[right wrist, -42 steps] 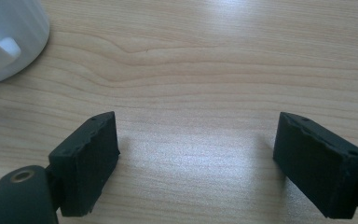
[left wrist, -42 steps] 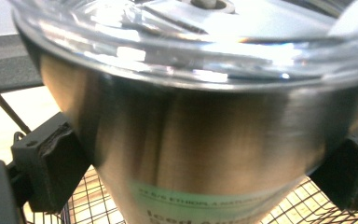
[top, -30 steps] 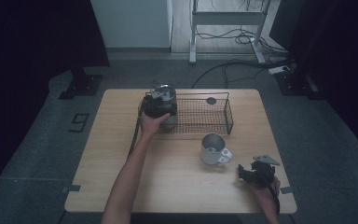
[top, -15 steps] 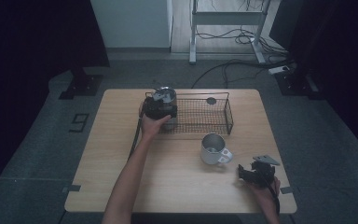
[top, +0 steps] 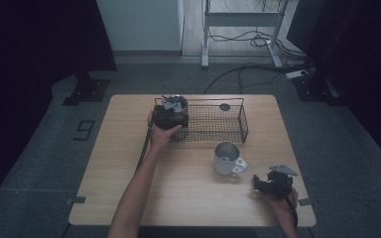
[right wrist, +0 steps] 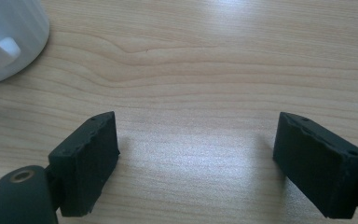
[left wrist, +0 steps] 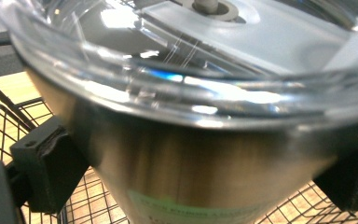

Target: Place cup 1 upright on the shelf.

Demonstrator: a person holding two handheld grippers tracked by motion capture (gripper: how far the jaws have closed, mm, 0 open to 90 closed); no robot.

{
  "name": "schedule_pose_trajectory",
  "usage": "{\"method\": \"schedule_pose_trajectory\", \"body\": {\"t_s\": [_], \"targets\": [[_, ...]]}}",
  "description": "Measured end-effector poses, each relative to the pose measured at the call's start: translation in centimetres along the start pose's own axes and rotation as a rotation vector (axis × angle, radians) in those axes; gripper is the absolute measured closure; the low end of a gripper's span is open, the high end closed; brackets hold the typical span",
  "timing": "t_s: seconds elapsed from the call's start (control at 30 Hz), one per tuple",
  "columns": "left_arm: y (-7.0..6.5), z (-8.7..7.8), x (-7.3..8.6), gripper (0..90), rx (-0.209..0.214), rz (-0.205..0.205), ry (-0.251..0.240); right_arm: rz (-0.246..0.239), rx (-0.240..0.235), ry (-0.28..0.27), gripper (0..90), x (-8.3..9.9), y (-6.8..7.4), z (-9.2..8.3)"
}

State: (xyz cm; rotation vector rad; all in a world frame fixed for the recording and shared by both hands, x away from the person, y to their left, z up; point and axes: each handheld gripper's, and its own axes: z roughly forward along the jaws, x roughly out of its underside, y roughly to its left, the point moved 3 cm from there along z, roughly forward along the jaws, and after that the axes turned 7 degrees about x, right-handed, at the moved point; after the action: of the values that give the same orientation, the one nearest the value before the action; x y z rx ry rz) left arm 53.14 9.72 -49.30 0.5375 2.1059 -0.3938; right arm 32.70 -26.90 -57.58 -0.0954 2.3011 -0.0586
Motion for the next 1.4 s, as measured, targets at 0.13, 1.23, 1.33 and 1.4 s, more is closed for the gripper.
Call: {"method": "schedule_pose_trajectory", "body": {"t_s": [0.13, 1.23, 1.33, 1.4], "targets": [[-0.1, -0.2, 0.3, 3.7, -0.005, -0.005, -0.006, 0.0, 0.0, 0.0, 13.6, 0.0, 0.0, 0.0], [-0.6, -4.9, 0.9, 4.3, 0.016, -0.038, -0.088, 0.0, -0.001, 0.0, 13.7, 0.0, 0.0, 0.0], [-0.5, -5.2, 1.1, 4.5, 0.015, -0.044, -0.081, 0.001, -0.001, 0.0, 13.7, 0.0, 0.0, 0.0], [-0.4, -5.6, 1.4, 4.7, 0.012, -0.042, -0.079, 0.001, -0.002, 0.0, 13.7, 0.0, 0.0, 0.0]]}}
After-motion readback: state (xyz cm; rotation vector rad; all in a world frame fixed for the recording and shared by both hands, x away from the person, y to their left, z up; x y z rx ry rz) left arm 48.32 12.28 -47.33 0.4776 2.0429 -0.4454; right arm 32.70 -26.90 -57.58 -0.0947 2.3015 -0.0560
